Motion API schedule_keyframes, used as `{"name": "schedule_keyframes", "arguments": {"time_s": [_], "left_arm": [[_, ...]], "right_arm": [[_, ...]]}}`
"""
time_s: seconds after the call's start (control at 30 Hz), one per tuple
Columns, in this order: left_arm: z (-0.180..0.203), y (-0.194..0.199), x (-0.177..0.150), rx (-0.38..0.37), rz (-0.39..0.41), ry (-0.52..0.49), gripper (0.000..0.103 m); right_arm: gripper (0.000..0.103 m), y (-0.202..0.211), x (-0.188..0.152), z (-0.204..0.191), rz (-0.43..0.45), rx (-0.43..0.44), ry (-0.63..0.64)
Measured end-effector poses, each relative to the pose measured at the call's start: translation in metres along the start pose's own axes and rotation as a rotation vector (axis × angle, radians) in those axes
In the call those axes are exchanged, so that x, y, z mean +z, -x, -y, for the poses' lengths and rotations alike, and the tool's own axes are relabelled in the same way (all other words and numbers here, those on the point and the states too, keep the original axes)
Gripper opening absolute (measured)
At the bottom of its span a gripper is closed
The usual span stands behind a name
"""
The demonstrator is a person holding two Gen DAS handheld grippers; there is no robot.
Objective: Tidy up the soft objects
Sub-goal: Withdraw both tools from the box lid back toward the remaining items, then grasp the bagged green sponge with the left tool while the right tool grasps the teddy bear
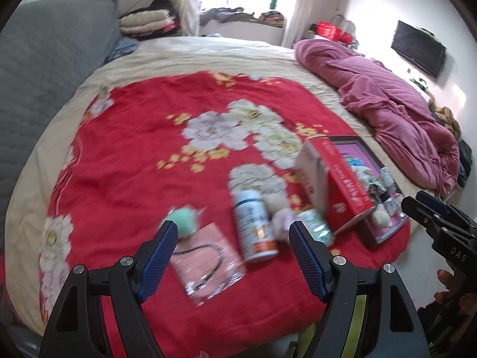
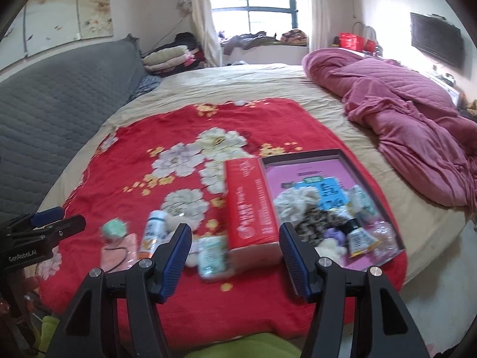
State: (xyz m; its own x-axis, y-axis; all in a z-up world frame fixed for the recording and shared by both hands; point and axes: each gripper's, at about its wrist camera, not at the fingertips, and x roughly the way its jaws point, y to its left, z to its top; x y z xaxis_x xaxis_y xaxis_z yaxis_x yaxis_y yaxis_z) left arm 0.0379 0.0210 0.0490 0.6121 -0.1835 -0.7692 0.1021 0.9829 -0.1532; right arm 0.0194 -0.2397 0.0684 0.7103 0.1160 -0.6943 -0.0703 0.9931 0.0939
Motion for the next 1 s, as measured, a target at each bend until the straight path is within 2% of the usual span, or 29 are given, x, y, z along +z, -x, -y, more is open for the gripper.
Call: {"name": "schedule_keyframes", "arguments": {"time_s": [0.43, 0.53, 0.73, 1.0], "left_arm": [[-0.060, -0.010, -0.045, 0.045, -0.076, 0.112, 0.078], [-0.064, -0.015, -0.050, 0.056, -0.086, 0.125, 0.078], [-0.066, -0.032, -0.056, 0.049, -0.118, 0.124, 0.078], [-0.070, -0.059, -0.046, 0.042, -0.142, 0.128, 0.078]], "right_arm": [[0.061, -0.014, -0.019, -0.059, -0.048, 0.045, 0.106], [0.061, -0.022, -0.026, -0.067, -0.085, 0.069, 0.112], [0.061, -0.039, -0.044, -0.080, -0.128, 0.059, 0.160], [0.061, -0.072, -0.053, -0.082, -0.172, 0.050, 0.189]]}}
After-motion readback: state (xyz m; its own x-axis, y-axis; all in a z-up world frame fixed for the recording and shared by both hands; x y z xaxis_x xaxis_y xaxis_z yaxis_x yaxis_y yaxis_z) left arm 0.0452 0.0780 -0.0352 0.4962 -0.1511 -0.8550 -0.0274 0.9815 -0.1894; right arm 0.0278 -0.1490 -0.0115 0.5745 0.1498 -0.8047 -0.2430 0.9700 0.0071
